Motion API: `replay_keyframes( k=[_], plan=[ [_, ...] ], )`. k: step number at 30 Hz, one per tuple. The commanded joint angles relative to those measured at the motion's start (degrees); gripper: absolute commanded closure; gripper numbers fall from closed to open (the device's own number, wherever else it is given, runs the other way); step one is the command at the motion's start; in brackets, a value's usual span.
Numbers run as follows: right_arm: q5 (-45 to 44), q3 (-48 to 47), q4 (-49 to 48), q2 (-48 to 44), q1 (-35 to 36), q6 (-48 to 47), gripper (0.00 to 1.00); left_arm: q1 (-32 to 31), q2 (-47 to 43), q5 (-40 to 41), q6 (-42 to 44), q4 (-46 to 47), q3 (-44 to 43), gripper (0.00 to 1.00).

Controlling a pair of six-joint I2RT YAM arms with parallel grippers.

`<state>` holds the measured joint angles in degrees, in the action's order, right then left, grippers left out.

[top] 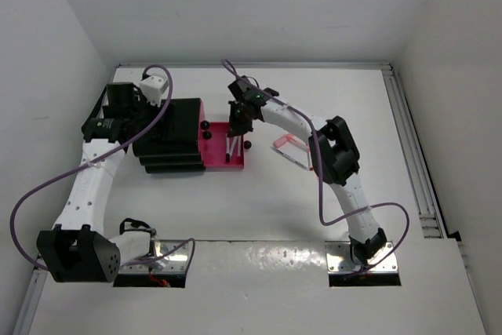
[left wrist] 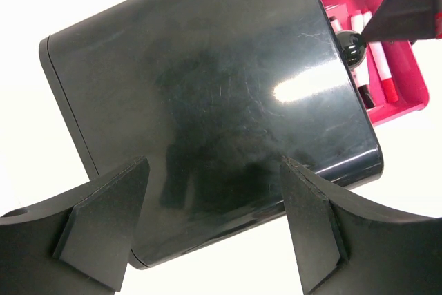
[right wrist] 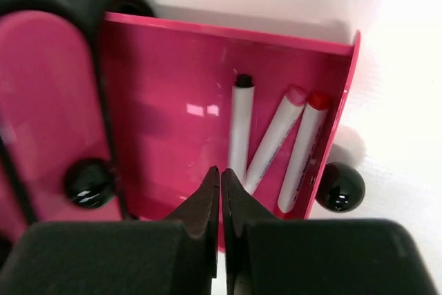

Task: Sort the stationery into containers
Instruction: Place the pen in the drawer, then pick up the pen from the center of the board.

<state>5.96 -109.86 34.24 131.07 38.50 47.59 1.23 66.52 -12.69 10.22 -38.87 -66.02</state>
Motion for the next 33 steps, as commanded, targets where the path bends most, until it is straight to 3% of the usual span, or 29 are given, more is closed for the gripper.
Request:
replay_keyframes(
  k=[1, 4, 5, 9, 16, 23, 28, 33],
  plan=[
    [-1.82, -2.20, 0.65, 0.33, 1.84, 3.82, 1.00, 0.61, -2.01, -0.58, -0.55, 1.52, 0.10, 0.18],
    [-2.18, -2.02, 0.04, 1.73, 2.10, 4.70, 0.99, 0.96, -2.10, -0.67, -0.55, 1.35, -0.07, 0.18],
    [-2.09, -2.37, -0.05, 2.00, 2.10, 4.70, 0.85, 0.96, -2.27, -0.67, -0.46, 1.43, -0.07, 0.17],
    [-0.51, -4.83, 0.48, 1.48, 1.40, 2.95, 0.74, 1.49, -2.54, -0.58, -0.37, 1.17, -0.07, 0.17],
    [-0.68, 0.07, 4.95, -12.13, -2.11, -8.89, 0.80, 0.88, -3.50, -0.58, 0.59, 0.99, 0.28, 0.18],
    [-7.28, 26.34, 8.73, -29.35, -10.27, -21.31, 0.87, 0.61, -4.65, -0.23, 1.65, 1.08, 0.19, 0.18],
    [-10.43, 38.82, 8.39, -34.29, -18.09, -26.05, 0.94, 0.61, -5.26, -0.32, 2.61, 0.47, 0.54, 0.18],
    [-10.79, 43.50, 6.63, -35.01, -21.01, -29.92, 0.93, 0.61, -5.00, -0.23, 3.32, 0.46, 0.63, 0.18]
  ],
)
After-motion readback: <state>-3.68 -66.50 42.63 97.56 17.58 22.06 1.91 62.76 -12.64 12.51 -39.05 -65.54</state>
